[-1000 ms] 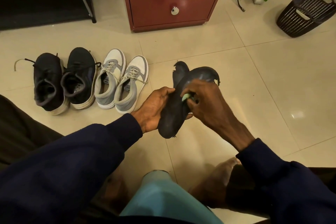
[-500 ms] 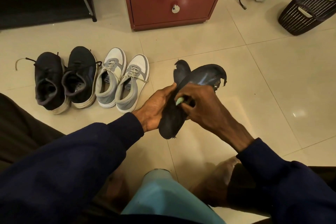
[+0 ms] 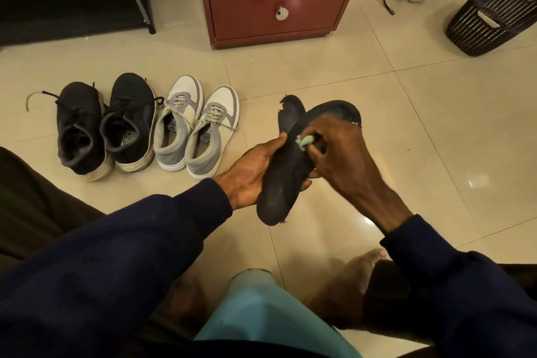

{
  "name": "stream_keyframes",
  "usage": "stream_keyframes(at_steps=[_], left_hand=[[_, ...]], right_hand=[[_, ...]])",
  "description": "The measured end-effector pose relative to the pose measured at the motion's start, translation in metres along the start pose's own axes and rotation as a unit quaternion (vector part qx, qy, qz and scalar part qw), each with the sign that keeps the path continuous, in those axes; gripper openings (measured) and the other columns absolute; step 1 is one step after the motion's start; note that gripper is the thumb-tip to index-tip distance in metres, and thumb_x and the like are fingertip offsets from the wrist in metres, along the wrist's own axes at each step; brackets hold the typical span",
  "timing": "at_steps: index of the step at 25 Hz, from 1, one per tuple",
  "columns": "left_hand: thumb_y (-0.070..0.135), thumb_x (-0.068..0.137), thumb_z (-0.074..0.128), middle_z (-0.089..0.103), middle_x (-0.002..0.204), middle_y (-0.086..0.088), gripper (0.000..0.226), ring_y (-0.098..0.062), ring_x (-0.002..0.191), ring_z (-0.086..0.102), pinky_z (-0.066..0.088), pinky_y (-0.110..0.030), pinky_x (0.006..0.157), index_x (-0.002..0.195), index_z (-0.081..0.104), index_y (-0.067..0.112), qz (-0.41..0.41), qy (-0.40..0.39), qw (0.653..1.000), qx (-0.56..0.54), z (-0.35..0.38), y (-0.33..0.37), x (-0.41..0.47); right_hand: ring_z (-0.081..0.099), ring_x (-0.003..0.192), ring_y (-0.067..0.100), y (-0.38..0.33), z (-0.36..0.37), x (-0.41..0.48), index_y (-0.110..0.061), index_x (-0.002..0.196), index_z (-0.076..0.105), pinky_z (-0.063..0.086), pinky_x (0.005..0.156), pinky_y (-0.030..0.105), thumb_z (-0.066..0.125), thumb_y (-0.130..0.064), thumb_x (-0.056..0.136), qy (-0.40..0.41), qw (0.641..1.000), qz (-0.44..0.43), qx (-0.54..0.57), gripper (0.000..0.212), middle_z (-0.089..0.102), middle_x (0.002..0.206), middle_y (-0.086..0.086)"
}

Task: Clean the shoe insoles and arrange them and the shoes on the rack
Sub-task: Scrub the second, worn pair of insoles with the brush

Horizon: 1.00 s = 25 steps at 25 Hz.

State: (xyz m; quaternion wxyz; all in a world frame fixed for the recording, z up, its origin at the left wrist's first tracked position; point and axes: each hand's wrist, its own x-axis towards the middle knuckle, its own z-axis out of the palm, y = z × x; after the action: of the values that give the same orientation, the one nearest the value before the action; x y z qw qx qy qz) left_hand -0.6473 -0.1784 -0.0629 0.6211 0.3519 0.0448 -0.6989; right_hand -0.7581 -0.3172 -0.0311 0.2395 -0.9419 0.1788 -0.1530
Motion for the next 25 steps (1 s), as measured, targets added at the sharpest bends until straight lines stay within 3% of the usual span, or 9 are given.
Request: stream_keyframes(at_steps=[3,7,10,12,16,17,20,22,25], left_hand=[[0.042,0.107,0.047,0.067,0.126,-0.02,0.049,-0.035,0.103,0.068,0.05,-0.048,0.096,0.143,0.055,0.009,-0.007,-0.012,1.0,0.01,-0.002,0.0,0.002],[0.042,0.106,0.05,0.073,0.101,-0.012,0.036,-0.025,0.084,0.07,0.05,-0.045,0.093,0.115,0.07,0.013,-0.004,0.014,1.0,-0.002,-0.006,0.0,0.003],[0.041,0.106,0.049,0.068,0.122,-0.019,0.048,-0.032,0.101,0.068,0.051,-0.043,0.09,0.14,0.057,0.009,-0.01,-0.004,1.0,0.01,-0.007,0.0,0.003],[0.04,0.106,0.047,0.063,0.13,-0.021,0.052,-0.035,0.107,0.066,0.051,-0.043,0.09,0.148,0.05,0.007,-0.018,-0.026,0.999,0.011,-0.005,0.0,0.002],[0.038,0.106,0.049,0.07,0.102,-0.013,0.034,-0.025,0.085,0.067,0.051,-0.043,0.086,0.115,0.068,0.012,-0.015,-0.005,1.0,-0.006,-0.004,0.001,0.0],[0.039,0.106,0.05,0.07,0.101,-0.013,0.034,-0.025,0.085,0.067,0.051,-0.043,0.086,0.115,0.068,0.012,-0.017,0.002,1.0,-0.007,-0.004,0.0,0.0],[0.041,0.107,0.048,0.064,0.126,-0.02,0.05,-0.033,0.104,0.065,0.049,-0.044,0.09,0.144,0.054,0.007,-0.023,-0.023,0.999,0.003,-0.004,0.001,0.001],[0.041,0.106,0.048,0.062,0.131,-0.021,0.054,-0.034,0.107,0.063,0.048,-0.045,0.092,0.148,0.049,0.007,-0.026,-0.029,0.999,0.011,-0.004,0.0,0.001],[0.039,0.105,0.051,0.065,0.115,-0.017,0.039,-0.028,0.093,0.065,0.05,-0.044,0.086,0.127,0.063,0.009,-0.022,-0.02,1.0,-0.004,-0.006,0.001,0.001]], right_hand=[[0.059,0.079,0.015,0.004,-0.003,-0.001,-0.009,0.093,0.07,0.052,0.075,0.027,0.072,-0.001,0.083,0.044,0.998,0.052,-0.017,0.014,0.067,0.091,0.006],[0.06,0.078,0.011,-0.022,0.006,-0.012,-0.011,0.089,0.072,0.054,0.072,0.024,0.073,0.003,0.079,-0.09,0.995,-0.023,0.047,0.017,0.067,0.088,0.001],[0.06,0.079,0.016,0.002,-0.002,0.001,-0.009,0.089,0.07,0.054,0.073,0.034,0.072,0.004,0.079,0.009,1.0,0.014,-0.003,0.017,0.066,0.088,0.005],[0.059,0.078,0.014,0.008,-0.007,0.001,-0.011,0.089,0.069,0.053,0.073,0.031,0.071,0.003,0.08,0.053,0.997,0.047,-0.015,0.017,0.066,0.088,0.003],[0.06,0.079,0.012,-0.02,0.007,-0.011,-0.012,0.089,0.071,0.054,0.073,0.026,0.073,0.002,0.08,-0.059,0.997,-0.01,0.04,0.016,0.067,0.089,0.002],[0.059,0.079,0.012,-0.018,0.007,-0.009,-0.011,0.089,0.071,0.054,0.073,0.026,0.073,0.003,0.079,-0.059,0.998,-0.017,0.033,0.017,0.067,0.089,0.003],[0.058,0.079,0.014,0.004,-0.003,0.001,-0.008,0.092,0.07,0.054,0.074,0.032,0.072,0.003,0.08,0.039,0.999,0.035,-0.004,0.017,0.067,0.09,0.007],[0.06,0.078,0.015,0.004,-0.005,-0.002,-0.008,0.092,0.07,0.055,0.074,0.032,0.072,0.001,0.081,0.062,0.997,0.051,-0.006,0.015,0.067,0.09,0.007],[0.058,0.076,0.011,-0.015,0.005,-0.009,-0.012,0.088,0.072,0.054,0.071,0.027,0.072,0.0,0.081,-0.038,0.999,0.013,0.035,0.014,0.067,0.088,0.002]])
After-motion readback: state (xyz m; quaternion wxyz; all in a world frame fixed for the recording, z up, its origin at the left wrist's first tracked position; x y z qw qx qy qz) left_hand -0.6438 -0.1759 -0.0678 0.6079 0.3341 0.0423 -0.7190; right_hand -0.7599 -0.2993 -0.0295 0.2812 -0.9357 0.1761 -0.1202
